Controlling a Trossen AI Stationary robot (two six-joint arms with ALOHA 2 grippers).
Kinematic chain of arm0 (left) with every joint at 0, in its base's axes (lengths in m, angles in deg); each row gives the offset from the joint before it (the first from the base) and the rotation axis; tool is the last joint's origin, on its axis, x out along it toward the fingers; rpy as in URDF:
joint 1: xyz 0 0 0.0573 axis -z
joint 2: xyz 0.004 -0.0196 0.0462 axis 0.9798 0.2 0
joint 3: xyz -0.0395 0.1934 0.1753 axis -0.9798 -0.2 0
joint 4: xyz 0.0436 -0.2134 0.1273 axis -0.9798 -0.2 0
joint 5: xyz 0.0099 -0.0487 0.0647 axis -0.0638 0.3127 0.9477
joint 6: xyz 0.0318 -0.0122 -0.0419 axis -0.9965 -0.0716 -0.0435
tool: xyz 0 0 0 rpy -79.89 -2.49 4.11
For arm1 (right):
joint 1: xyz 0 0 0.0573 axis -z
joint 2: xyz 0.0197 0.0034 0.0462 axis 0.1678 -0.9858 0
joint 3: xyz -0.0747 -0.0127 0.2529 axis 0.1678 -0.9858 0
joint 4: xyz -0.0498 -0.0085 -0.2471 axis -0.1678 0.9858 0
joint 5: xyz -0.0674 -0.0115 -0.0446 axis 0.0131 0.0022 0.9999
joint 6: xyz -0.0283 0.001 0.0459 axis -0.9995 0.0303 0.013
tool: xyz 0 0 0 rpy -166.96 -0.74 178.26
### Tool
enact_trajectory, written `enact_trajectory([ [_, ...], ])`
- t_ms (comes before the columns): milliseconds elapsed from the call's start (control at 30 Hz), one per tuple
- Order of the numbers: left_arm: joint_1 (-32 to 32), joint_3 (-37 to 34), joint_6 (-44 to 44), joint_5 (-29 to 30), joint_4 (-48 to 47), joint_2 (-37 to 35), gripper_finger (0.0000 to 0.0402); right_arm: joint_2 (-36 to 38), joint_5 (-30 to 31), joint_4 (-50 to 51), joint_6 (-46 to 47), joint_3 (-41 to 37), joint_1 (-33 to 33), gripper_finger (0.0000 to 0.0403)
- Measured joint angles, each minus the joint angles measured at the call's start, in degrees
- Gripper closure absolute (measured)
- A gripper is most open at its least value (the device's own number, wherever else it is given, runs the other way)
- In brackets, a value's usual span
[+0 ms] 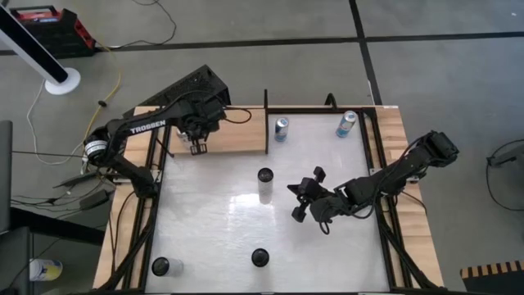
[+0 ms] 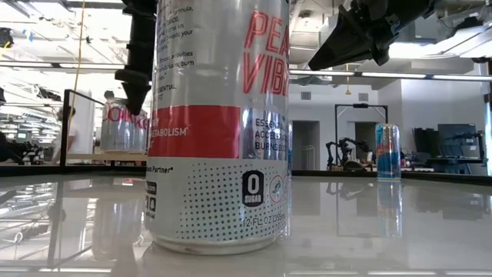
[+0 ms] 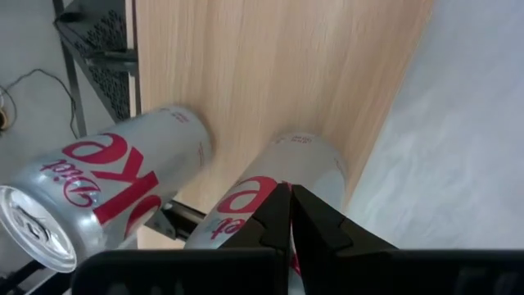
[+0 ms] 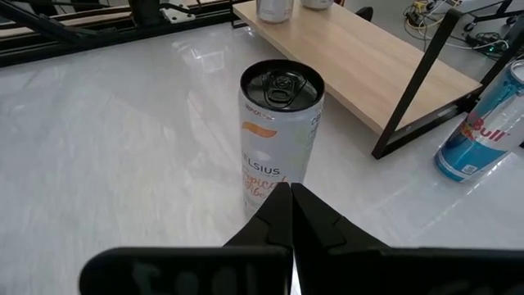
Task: Place canned beverage on shelf
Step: Put the red and silver soda can aligned with the other red and silver soda can on the shelf
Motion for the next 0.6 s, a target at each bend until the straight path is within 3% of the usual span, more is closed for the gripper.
enact_trajectory([
  [600, -0.26, 0.02, 0.78, 0.26, -3.08, -1.6, 0.0401, 0.0, -0.01, 0.02, 0.01, 0.0, 0.0, 0.0382],
])
